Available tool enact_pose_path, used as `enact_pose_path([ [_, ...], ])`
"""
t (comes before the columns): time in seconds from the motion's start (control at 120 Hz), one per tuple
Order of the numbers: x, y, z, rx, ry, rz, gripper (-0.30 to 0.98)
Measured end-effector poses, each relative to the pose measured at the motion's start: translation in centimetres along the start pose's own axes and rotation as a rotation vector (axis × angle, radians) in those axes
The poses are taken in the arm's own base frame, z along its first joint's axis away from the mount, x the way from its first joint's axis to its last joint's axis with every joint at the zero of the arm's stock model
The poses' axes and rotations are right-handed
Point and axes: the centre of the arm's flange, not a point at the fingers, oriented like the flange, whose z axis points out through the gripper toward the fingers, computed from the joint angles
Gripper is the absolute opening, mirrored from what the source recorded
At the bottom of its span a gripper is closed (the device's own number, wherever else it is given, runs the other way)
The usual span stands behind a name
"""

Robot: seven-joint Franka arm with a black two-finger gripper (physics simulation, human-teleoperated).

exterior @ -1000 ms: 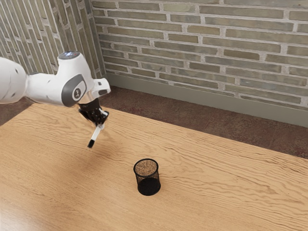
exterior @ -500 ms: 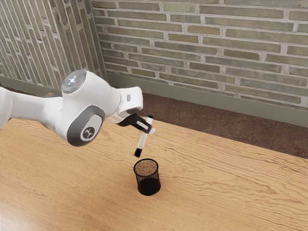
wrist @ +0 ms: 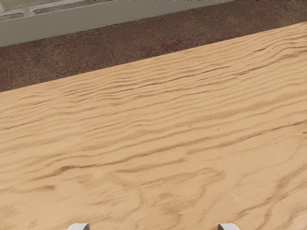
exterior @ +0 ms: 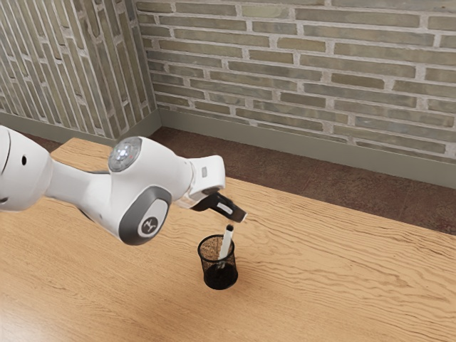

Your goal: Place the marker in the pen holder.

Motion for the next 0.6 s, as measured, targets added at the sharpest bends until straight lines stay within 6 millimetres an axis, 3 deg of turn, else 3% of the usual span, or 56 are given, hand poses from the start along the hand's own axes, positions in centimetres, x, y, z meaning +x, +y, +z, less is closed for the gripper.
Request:
enact_pose_path([
  [0.125, 0.0, -0.4, 0.1, 0.002, -0.019, -0.002, 0.48],
  [0.158, 0.8, -0.5, -0.1, -0.001, -0.04, -0.004, 0.51],
  [0.25, 8.1, -1.4, -1.4, -0.027, -0.121, -0.012, 0.57],
  [0.308, 11.4, -3.4, -2.5, -0.033, -0.206, -0.033, 0.6],
  [0.408, 15.5, -9.9, -6.6, 0.006, -0.328, -0.093, 0.63],
  [0.475, 17.9, -14.2, -10.7, 0.054, -0.379, -0.132, 0.65],
  [0.542, 18.9, -15.7, -13.8, 0.079, -0.436, -0.148, 0.66],
  [0.6, 18.1, -16.2, -16.0, 0.092, -0.493, -0.169, 0.66],
])
